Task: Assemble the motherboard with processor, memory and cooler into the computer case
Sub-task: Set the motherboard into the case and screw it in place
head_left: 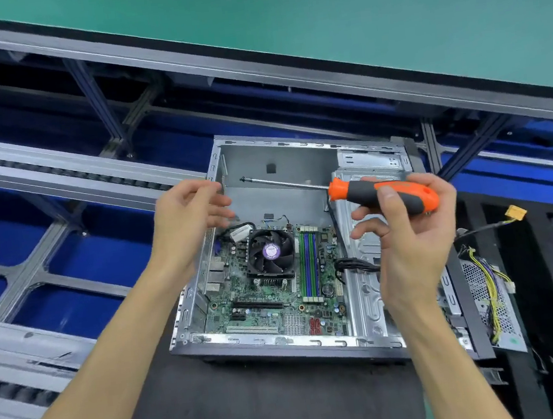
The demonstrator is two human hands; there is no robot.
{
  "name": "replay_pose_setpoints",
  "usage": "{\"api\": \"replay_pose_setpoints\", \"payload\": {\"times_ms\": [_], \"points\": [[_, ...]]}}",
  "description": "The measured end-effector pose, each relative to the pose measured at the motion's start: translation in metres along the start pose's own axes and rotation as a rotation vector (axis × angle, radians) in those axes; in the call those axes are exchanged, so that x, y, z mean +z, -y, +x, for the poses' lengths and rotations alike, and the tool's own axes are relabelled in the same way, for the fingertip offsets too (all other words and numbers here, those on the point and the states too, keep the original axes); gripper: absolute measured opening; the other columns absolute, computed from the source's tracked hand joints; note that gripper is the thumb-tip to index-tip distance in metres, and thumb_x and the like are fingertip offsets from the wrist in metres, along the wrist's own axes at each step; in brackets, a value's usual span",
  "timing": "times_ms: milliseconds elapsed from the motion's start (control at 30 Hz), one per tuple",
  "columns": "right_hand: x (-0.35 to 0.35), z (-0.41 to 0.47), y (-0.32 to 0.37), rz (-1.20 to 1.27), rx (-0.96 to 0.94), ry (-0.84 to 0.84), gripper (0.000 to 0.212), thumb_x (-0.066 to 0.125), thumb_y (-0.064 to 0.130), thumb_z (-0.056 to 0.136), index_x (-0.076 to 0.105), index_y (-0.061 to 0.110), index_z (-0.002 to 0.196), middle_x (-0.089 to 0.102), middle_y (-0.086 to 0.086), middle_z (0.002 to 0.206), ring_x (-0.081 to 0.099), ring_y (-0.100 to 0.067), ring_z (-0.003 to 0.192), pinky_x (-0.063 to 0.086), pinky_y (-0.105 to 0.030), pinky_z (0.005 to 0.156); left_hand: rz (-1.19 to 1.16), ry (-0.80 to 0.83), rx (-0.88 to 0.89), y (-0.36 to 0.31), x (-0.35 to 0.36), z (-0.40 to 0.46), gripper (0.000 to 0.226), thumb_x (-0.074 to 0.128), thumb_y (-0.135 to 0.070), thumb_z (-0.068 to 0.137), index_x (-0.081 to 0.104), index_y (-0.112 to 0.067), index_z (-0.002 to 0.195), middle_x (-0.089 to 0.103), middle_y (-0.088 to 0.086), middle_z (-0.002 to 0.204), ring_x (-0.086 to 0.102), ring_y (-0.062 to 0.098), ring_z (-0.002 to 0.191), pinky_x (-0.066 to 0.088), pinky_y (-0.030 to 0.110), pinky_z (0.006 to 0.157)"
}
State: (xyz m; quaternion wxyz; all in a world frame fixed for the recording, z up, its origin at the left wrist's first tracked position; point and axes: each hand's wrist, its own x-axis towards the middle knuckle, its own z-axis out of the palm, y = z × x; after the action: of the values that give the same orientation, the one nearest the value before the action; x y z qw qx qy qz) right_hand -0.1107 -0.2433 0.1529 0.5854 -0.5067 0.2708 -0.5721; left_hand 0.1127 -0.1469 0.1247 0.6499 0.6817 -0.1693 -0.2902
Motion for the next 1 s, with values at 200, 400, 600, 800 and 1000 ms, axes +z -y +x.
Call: {"api": "replay_pose_setpoints", "payload": {"times_ms": [200, 400, 600, 800, 1000], "points": [[0.009, 0.008, 0.0, -0.103, -0.005, 0.291, 0.026, 0.062, 0.013, 0.093, 0.043, 0.017, 0.111, 0.072, -0.014, 0.095, 0.058, -0.027, 0.051, 0.05, -0.029, 0.044, 0.274, 0.007, 0.218, 0.014, -0.014, -0.007, 0.013, 0.057, -0.006, 0.095, 0.069, -0.013, 0.094, 0.07, 0.002, 0.075, 0.063, 0.006, 0.063, 0.049, 0.015, 0.059], [0.029, 0.003, -0.023, -0.371, 0.116, 0.646, 0.03, 0.067, 0.031, 0.087, 0.046, 0.039, 0.106, 0.068, -0.015, 0.087, 0.06, -0.029, 0.047, 0.052, -0.048, 0.043, 0.276, -0.067, 0.268, 0.025, -0.01, -0.012, 0.011, 0.058, -0.007, 0.096, 0.068, -0.011, 0.095, 0.07, -0.002, 0.078, 0.066, 0.009, 0.073, 0.056, 0.031, 0.07], [0.047, -0.012, -0.046, -0.57, 0.096, 0.943, 0.026, 0.061, 0.035, 0.091, 0.042, 0.041, 0.108, 0.068, 0.005, 0.081, 0.06, -0.02, 0.054, 0.053, -0.038, 0.057, 0.305, -0.097, 0.326, 0.027, -0.009, -0.017, 0.01, 0.059, -0.011, 0.095, 0.068, -0.016, 0.094, 0.069, -0.004, 0.079, 0.066, 0.02, 0.078, 0.057, 0.04, 0.075], [0.053, -0.026, -0.06, -0.647, 0.09, 1.093, 0.03, 0.061, 0.034, 0.093, 0.039, 0.041, 0.111, 0.066, 0.0, 0.074, 0.059, -0.015, 0.062, 0.048, -0.034, 0.063, 0.456, -0.124, 0.443, 0.028, -0.009, -0.018, 0.01, 0.061, -0.01, 0.092, 0.067, -0.017, 0.09, 0.063, -0.006, 0.086, 0.057, 0.011, 0.078, 0.046, 0.019, 0.069], [0.053, -0.038, -0.068, -0.688, 0.077, 1.179, 0.027, 0.055, 0.039, 0.095, 0.038, 0.036, 0.115, 0.068, 0.005, 0.085, 0.06, -0.008, 0.068, 0.049, -0.026, 0.065, 0.463, -0.148, 0.386, 0.033, -0.01, -0.015, 0.01, 0.063, -0.012, 0.091, 0.068, -0.02, 0.087, 0.06, -0.012, 0.083, 0.054, 0.002, 0.075, 0.039, 0.009, 0.067]]}}
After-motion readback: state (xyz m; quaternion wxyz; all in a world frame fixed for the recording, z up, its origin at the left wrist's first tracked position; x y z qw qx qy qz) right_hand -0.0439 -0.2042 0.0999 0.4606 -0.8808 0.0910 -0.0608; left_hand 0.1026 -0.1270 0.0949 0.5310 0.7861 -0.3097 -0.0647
